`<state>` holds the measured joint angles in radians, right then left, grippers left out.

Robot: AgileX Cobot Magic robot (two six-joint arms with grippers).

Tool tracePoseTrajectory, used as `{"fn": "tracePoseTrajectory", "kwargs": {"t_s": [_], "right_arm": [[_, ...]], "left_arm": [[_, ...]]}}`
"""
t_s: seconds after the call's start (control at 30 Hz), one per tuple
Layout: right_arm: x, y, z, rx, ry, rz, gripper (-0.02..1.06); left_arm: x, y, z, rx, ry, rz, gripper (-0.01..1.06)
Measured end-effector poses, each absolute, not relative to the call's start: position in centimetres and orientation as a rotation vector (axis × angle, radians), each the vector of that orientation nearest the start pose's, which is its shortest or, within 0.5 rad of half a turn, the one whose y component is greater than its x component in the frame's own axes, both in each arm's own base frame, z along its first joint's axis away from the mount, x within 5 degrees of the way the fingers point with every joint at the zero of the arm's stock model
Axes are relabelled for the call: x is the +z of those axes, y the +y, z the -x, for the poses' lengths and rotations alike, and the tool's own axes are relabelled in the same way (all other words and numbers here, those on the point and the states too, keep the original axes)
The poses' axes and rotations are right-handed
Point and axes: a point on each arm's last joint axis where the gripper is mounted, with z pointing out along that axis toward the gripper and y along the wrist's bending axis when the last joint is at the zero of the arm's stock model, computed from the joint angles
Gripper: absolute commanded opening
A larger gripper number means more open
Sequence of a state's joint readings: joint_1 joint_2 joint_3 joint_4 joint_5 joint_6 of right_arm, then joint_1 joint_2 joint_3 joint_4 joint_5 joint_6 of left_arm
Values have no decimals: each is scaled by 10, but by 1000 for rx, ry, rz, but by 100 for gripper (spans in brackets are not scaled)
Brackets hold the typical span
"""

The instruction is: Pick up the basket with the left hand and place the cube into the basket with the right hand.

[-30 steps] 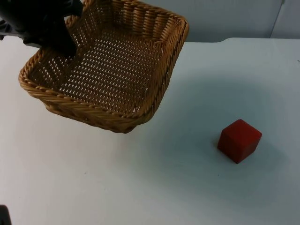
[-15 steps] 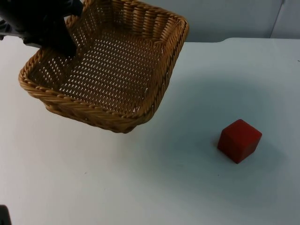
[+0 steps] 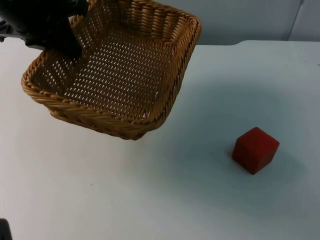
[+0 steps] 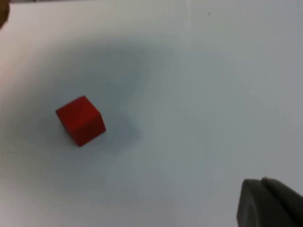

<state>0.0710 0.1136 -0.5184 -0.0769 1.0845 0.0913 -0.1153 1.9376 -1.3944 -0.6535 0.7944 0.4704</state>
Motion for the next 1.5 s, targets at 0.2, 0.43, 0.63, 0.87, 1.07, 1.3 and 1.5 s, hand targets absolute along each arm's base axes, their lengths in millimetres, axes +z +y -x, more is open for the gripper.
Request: {"fn": "tracePoseTrajectory", "kwargs": {"t_s": [0.2,0.43,0.63,0.87,1.07,1.3,1.5], "right_arm": [[312,4,-71,83,2057,-11,0],[325,12,-165,90,2192,-11,0],[314,17,-239,76,2407,-10,0],[292,46,-295,128,2523,107,13],[254,118,-306,190,2608,421,36],[219,185,-292,118,2568,795,66],[202,186,-298,-17,2582,816,68]], "left_arm": [[209,-88,-401,-677,2642,-224,0],[209,-88,-401,-679,2639,-220,0],[209,-88,-401,-679,2639,-220,0],[209,-87,-401,-675,2635,-217,0],[209,-87,-402,-672,2631,-214,0],[210,-87,-403,-666,2624,-210,0],[210,-86,-405,-646,2603,-196,0]]}}
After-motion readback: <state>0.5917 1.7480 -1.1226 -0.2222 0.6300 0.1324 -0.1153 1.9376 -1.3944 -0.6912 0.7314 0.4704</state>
